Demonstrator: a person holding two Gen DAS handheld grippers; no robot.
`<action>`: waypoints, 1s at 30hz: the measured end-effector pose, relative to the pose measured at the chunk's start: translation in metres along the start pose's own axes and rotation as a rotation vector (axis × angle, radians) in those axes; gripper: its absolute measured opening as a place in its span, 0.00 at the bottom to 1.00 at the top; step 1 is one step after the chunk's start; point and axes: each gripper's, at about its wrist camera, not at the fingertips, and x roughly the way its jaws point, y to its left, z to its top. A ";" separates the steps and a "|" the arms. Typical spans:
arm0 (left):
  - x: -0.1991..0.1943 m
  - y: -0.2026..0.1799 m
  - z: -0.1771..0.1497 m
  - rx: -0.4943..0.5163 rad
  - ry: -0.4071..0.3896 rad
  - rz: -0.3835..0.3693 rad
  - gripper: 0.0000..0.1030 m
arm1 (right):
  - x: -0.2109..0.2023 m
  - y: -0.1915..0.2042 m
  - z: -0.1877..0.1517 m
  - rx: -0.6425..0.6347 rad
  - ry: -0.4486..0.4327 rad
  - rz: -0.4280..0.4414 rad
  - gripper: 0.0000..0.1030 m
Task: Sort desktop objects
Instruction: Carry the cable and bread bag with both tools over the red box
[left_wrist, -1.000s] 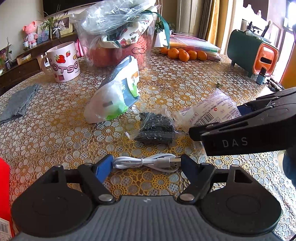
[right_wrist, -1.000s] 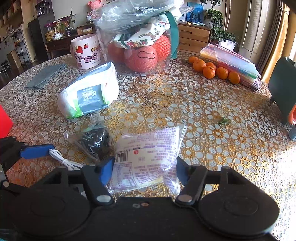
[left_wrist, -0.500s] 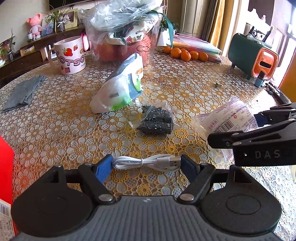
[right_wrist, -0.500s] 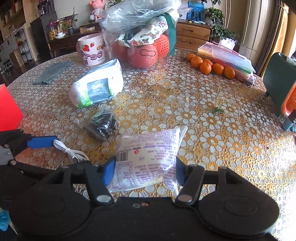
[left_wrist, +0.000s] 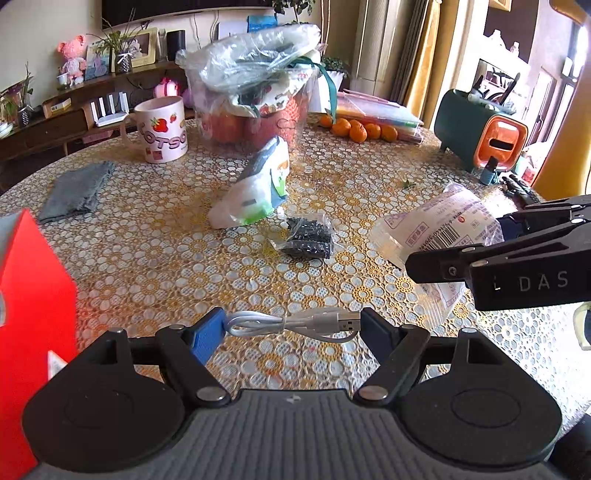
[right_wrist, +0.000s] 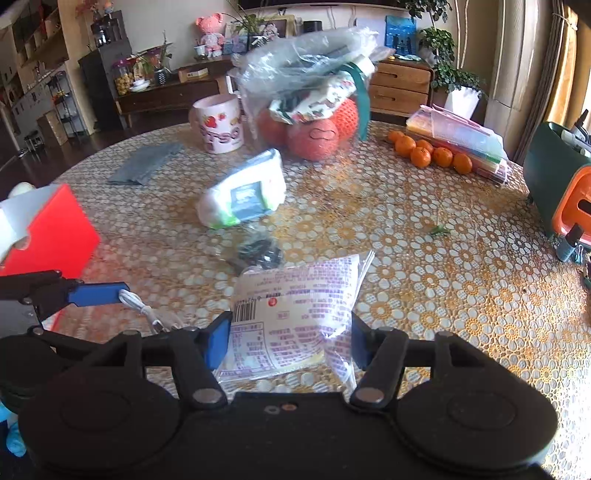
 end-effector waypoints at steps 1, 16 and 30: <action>-0.007 0.002 0.000 -0.002 -0.002 -0.004 0.77 | -0.005 0.005 0.001 -0.007 -0.007 0.007 0.61; -0.119 0.067 -0.013 -0.070 -0.058 0.011 0.77 | -0.071 0.088 0.007 -0.108 -0.078 0.106 0.61; -0.183 0.160 -0.038 -0.135 -0.111 0.126 0.77 | -0.080 0.173 0.011 -0.222 -0.088 0.160 0.61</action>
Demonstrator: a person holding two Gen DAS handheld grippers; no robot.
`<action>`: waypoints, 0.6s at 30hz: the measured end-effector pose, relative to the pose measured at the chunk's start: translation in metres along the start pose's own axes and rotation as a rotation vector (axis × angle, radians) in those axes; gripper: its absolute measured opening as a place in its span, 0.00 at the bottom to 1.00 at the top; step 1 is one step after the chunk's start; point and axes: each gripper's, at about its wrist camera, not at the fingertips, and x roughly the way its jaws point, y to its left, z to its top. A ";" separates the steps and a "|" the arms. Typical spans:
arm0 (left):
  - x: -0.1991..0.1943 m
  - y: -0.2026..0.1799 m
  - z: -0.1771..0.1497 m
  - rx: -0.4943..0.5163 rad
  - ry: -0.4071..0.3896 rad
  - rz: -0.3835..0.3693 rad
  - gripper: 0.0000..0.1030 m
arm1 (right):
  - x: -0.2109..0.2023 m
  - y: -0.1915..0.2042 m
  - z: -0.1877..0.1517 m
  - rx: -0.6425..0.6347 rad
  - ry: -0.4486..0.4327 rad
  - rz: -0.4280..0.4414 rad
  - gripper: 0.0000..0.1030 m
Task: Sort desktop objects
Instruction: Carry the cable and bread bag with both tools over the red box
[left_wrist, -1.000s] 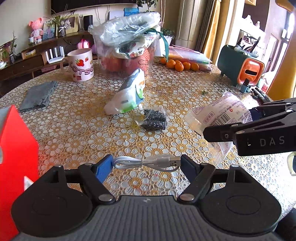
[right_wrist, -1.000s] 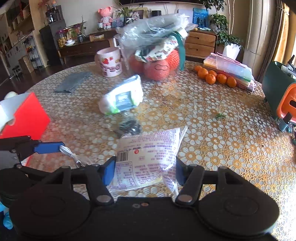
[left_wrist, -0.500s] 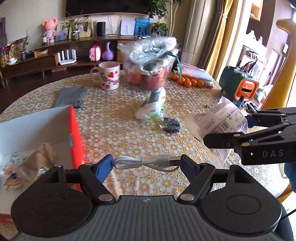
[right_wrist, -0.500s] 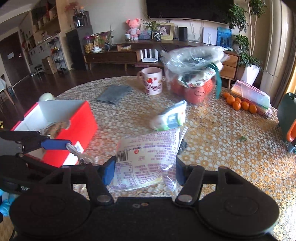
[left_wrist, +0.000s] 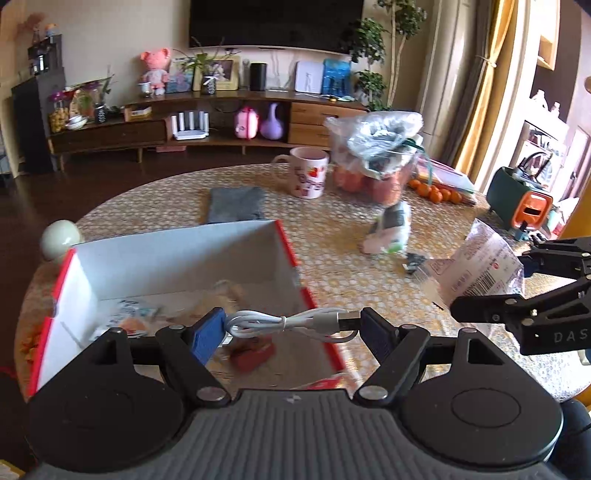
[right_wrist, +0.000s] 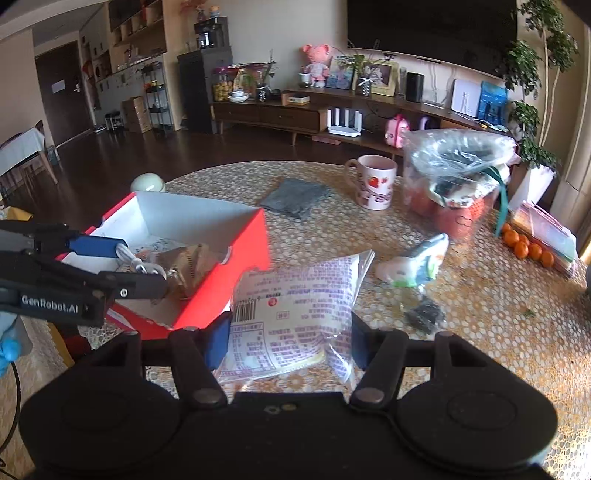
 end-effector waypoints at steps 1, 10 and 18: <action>-0.002 0.007 0.000 -0.005 -0.002 0.009 0.77 | 0.002 0.005 0.002 -0.006 0.001 0.006 0.61; -0.012 0.067 0.002 -0.028 -0.018 0.103 0.77 | 0.023 0.048 0.013 -0.071 0.014 0.050 0.61; -0.004 0.109 0.006 -0.037 -0.002 0.191 0.77 | 0.044 0.089 0.023 -0.152 0.024 0.101 0.61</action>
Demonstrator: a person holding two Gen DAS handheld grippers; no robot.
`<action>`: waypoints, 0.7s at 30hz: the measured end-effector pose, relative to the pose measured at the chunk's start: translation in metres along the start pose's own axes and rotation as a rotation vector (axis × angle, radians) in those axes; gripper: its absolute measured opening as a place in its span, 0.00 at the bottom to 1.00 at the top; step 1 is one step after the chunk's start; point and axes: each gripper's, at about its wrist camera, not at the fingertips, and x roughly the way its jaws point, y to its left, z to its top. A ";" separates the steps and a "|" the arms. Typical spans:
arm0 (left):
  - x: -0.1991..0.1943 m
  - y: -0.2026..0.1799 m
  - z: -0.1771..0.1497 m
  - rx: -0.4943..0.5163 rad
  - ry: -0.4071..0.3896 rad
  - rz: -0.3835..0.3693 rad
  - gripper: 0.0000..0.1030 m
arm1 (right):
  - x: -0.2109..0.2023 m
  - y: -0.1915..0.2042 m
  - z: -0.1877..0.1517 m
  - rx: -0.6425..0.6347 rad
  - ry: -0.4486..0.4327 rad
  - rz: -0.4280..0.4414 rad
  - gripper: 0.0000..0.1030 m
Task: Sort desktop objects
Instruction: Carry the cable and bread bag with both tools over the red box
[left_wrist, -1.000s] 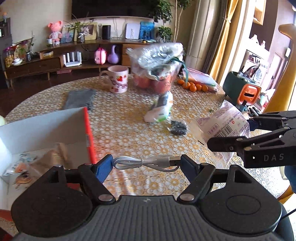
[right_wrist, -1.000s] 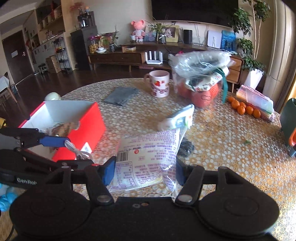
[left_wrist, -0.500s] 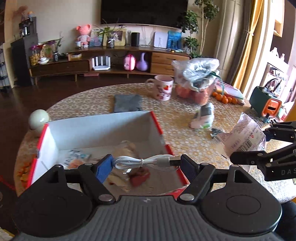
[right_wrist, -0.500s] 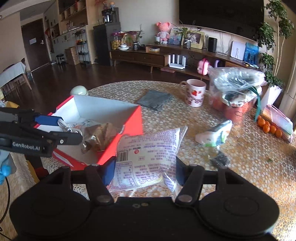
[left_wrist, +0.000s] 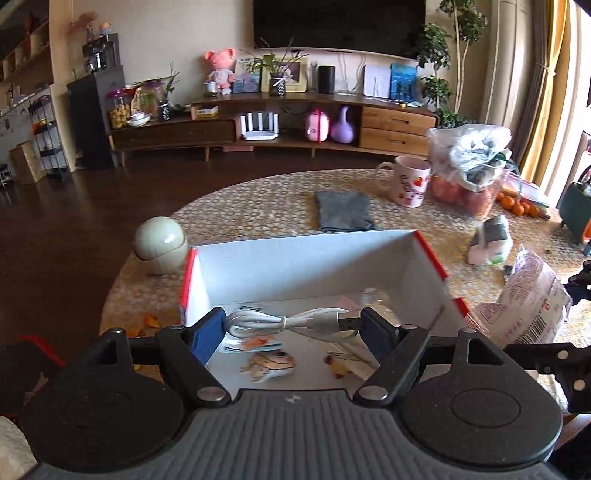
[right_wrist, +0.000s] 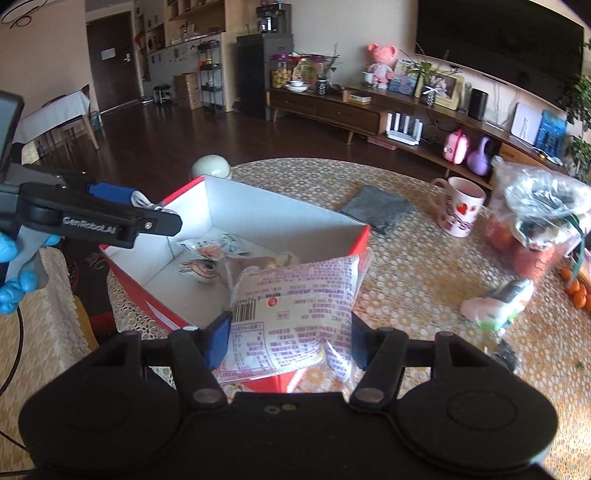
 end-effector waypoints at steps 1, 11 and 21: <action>0.005 0.004 0.002 0.004 0.010 0.006 0.77 | 0.004 0.004 0.003 -0.009 -0.002 0.005 0.61; 0.056 0.009 0.008 0.047 0.087 0.043 0.77 | 0.052 0.021 0.022 -0.028 0.026 -0.003 0.61; 0.098 -0.002 0.010 0.099 0.152 0.077 0.77 | 0.086 0.023 0.019 -0.031 0.082 -0.015 0.61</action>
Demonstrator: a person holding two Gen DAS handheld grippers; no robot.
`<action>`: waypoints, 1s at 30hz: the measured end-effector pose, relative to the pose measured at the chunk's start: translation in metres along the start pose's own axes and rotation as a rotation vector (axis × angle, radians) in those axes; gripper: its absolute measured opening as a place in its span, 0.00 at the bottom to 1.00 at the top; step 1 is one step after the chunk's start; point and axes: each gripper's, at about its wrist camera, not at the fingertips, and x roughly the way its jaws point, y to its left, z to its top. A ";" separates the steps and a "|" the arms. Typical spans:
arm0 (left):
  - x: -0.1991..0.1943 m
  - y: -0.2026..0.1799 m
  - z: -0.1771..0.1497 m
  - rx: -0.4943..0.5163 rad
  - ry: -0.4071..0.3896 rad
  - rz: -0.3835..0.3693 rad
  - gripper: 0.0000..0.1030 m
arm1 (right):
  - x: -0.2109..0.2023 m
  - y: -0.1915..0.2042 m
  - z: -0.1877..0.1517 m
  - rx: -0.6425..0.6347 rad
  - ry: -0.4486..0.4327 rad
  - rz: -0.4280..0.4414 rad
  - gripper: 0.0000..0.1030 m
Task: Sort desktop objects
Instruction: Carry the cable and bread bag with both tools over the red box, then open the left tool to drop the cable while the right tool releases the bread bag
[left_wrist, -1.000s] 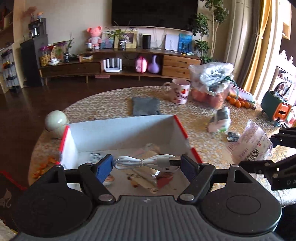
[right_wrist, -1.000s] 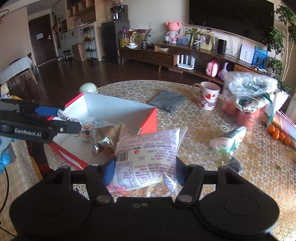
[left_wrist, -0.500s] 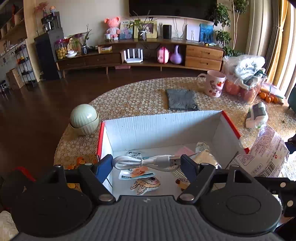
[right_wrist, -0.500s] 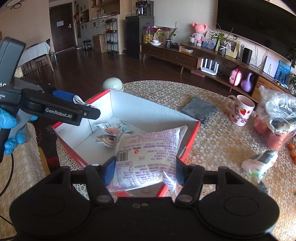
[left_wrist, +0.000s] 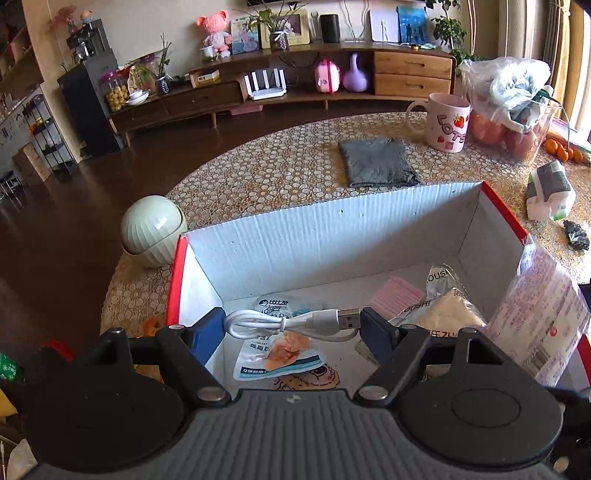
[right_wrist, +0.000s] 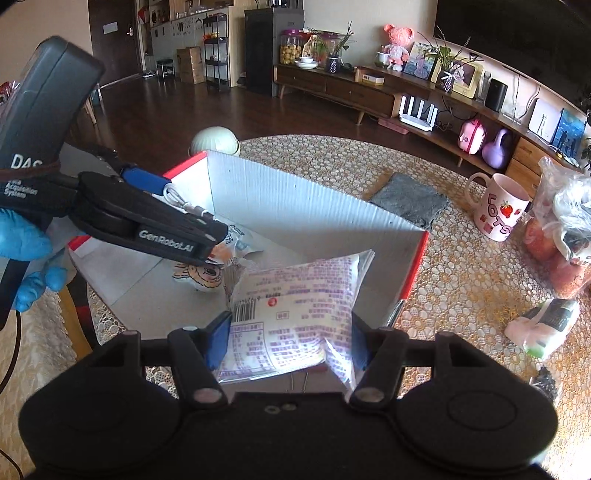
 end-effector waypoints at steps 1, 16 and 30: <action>0.003 -0.001 0.001 -0.001 0.006 -0.002 0.77 | 0.002 0.000 -0.001 -0.001 0.003 -0.003 0.61; 0.042 -0.001 0.007 -0.048 0.100 -0.006 0.77 | 0.013 0.006 -0.013 0.024 0.035 0.040 0.61; 0.046 0.002 0.009 -0.092 0.137 -0.018 0.77 | 0.006 0.006 -0.018 -0.006 -0.004 0.012 0.73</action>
